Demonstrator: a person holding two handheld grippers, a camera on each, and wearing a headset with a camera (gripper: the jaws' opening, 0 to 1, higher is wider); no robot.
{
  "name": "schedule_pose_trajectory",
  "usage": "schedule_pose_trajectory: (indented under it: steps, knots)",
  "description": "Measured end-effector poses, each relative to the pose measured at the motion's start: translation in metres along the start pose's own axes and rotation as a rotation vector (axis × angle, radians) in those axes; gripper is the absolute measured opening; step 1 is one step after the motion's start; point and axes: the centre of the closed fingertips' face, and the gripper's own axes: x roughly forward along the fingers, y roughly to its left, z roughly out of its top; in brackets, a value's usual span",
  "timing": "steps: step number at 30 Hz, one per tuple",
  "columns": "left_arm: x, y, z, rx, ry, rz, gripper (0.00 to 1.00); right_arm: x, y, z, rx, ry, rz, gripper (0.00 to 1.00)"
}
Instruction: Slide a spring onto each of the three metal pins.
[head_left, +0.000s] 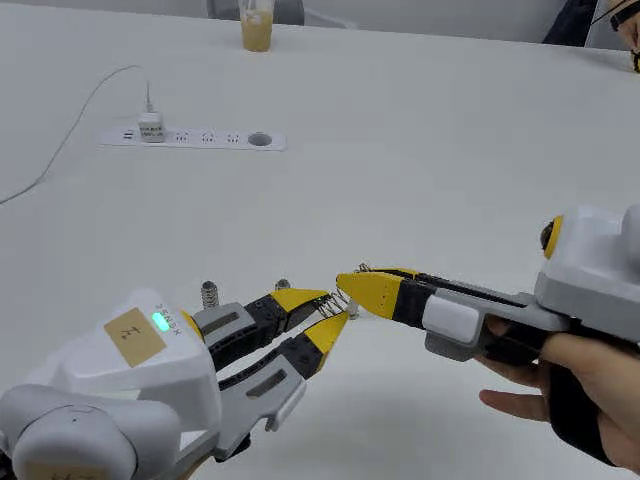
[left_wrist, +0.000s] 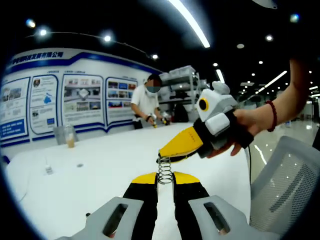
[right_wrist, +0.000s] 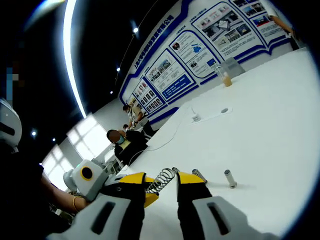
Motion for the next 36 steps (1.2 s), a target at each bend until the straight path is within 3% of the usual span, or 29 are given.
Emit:
schedule_pose_trajectory:
  steps: [11,25,32,36]
  knots:
    - [-0.001,0.002,0.001,0.01,-0.005,0.004,0.1,0.002,0.005,0.005,0.054,-0.022,0.031,0.16]
    - [-0.001,0.004,-0.004,0.0,0.042,0.011,0.11,0.004,0.012,0.002,-0.027,-0.011,0.039,0.12]
    - [-0.003,0.01,-0.013,-0.027,0.087,0.035,0.15,0.004,0.007,0.006,-0.09,-0.016,0.004,0.11]
    - [-0.006,0.016,-0.023,-0.045,0.129,0.052,0.18,0.001,-0.004,0.012,-0.131,-0.03,-0.044,0.11]
